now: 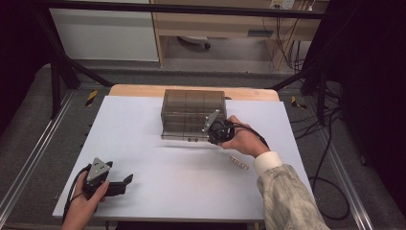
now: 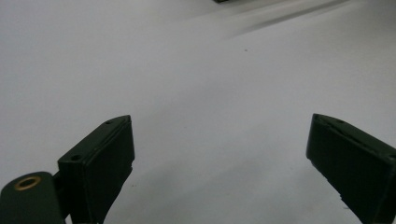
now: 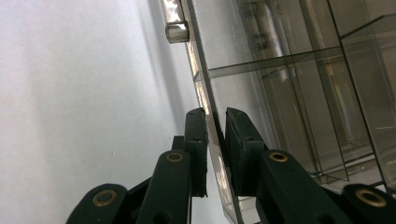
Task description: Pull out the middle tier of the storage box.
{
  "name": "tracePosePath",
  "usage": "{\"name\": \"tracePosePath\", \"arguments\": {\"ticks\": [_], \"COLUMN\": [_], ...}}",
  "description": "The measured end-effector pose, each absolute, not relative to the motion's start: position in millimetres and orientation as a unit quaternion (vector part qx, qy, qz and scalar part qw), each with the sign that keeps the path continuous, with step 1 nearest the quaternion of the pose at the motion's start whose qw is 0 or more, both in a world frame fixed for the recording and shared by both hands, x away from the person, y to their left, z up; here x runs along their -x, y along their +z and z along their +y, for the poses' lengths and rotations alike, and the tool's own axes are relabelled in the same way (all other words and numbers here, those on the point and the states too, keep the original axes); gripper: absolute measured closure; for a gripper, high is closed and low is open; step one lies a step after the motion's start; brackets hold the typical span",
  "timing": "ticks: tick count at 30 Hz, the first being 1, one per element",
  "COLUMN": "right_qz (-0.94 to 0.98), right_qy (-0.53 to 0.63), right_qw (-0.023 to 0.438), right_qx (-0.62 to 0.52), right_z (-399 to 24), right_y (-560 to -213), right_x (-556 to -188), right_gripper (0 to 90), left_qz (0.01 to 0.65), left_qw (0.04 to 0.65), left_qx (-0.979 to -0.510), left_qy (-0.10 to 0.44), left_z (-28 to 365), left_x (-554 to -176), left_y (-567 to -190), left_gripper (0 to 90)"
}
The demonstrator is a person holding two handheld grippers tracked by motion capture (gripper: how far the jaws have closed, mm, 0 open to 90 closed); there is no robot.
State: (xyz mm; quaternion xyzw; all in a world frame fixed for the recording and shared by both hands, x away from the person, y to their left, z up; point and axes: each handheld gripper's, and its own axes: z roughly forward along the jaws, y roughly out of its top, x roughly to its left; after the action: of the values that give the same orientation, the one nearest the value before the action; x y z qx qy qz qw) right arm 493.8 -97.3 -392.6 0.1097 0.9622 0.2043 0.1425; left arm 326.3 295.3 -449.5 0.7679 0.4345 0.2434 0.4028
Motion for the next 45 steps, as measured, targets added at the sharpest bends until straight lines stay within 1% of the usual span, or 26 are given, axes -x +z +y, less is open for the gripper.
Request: {"name": "tracePosePath", "arguments": {"ticks": [16,45], "right_qz": [0.963,0.966], "right_qy": [0.212,0.212], "right_qw": [0.133,0.123], "right_qx": [-0.099,-0.084], "right_z": [-97.4,-101.6], "right_y": [-394.4,-397.0], "right_x": [-486.0,-476.5], "right_gripper": [81.9,82.8], "left_qz": [0.435,0.431], "left_qw": [0.402,0.399], "left_qx": [-0.768,-0.773], "left_qy": [0.242,0.24], "left_z": [295.1,294.1], "left_x": [-326.2,-326.1], "left_y": [-449.8,-450.4], "left_gripper": [7.5,7.5]}}
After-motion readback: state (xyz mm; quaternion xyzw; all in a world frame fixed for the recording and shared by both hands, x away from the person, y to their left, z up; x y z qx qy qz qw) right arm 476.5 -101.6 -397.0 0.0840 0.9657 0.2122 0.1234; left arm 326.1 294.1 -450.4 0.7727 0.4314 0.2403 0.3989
